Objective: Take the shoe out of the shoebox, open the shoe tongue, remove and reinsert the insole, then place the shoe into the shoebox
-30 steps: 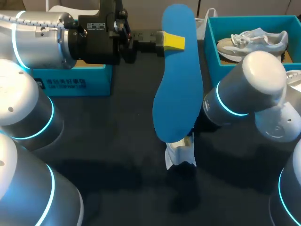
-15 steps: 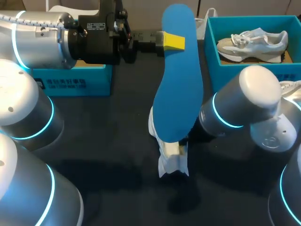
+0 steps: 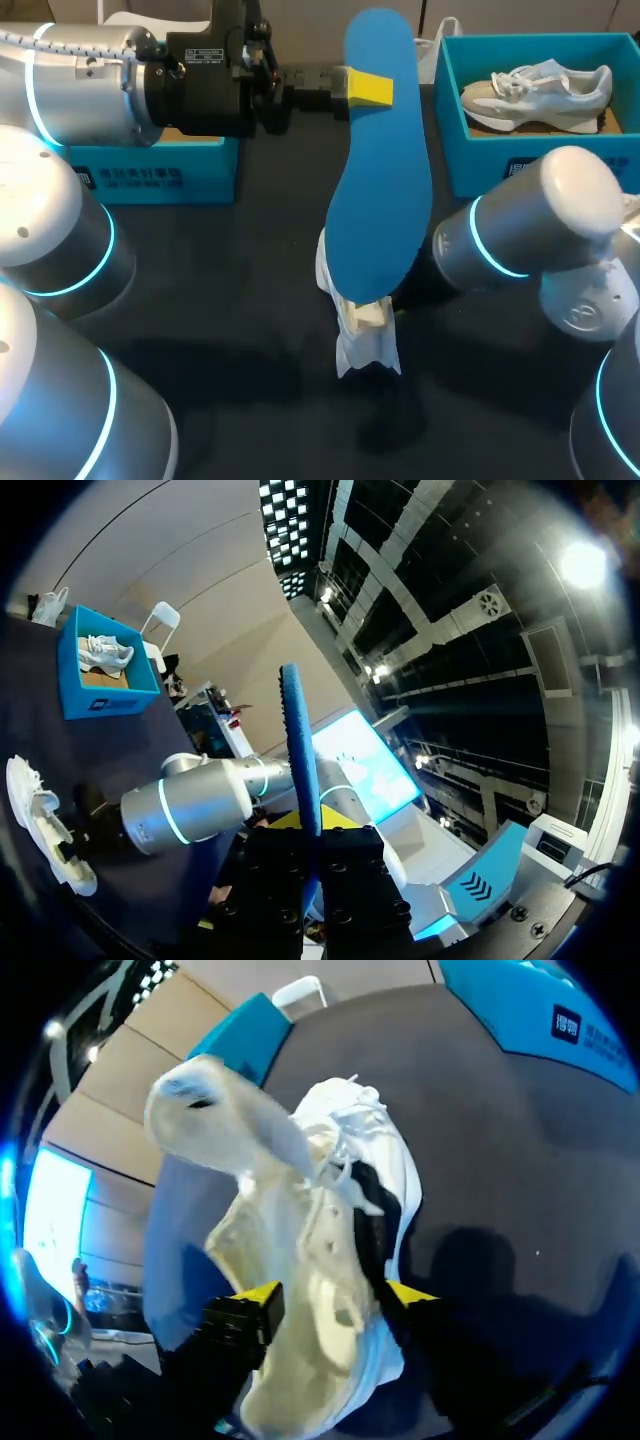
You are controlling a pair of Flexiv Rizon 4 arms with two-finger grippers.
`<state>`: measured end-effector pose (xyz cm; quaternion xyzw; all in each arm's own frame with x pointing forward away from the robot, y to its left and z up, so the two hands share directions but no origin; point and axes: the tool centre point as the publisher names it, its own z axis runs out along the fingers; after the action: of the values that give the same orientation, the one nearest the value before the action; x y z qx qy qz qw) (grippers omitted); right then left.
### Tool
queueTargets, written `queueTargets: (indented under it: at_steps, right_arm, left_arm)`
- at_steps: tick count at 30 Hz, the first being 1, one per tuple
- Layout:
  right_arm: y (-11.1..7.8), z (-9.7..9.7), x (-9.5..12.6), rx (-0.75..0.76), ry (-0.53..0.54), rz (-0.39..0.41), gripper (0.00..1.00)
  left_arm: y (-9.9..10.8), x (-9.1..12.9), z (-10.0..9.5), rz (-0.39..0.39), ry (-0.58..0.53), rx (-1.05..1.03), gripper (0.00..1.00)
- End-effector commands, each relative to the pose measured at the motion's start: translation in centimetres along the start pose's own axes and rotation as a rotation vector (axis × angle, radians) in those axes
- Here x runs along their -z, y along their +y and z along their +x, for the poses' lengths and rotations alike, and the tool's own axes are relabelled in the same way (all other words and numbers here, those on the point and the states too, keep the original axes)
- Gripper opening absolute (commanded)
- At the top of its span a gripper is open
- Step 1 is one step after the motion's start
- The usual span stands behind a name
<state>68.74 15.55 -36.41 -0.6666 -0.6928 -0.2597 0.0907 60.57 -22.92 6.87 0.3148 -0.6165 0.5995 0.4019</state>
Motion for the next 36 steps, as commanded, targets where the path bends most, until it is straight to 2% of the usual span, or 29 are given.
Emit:
queueTargets:
  at_steps: [1, 3, 7, 9, 10, 11, 36]
  right_arm:
    - [-0.7, -0.8, 4.1, -0.037, 0.104, 0.021, 1.0]
    - [-0.8, -0.6, 5.3, -0.046, 0.162, 0.004, 1.0]
    - [-0.9, 0.1, 7.4, -0.045, 0.266, 0.03, 1.0]
    - [-0.8, 0.4, 8.0, -0.042, 0.348, 0.011, 1.0]
    - [-0.9, 0.5, 8.4, -0.045, 0.427, -0.01, 1.0]
    - [-0.9, 0.6, 8.8, -0.022, 0.429, 0.026, 1.0]
    - [-0.9, 0.6, 8.8, -0.022, 0.429, 0.026, 1.0]
  left_arm:
    - [-0.1, -0.2, 0.0, -0.002, -0.001, 0.0, 0.0]
    - [-0.1, -0.2, 0.0, -0.002, -0.001, 0.0, 0.0]
    - [-0.1, -0.2, 0.0, -0.002, -0.001, 0.0, 0.0]
    - [-0.1, -0.2, 0.0, -0.002, -0.001, 0.0, 0.0]
    - [-0.1, -0.2, 0.0, -0.002, -0.001, 0.0, 0.0]
    - [-0.1, -0.2, 0.0, -0.002, -0.001, 0.0, 0.0]
    - [-0.1, -0.2, 0.0, -0.002, -0.001, 0.0, 0.0]
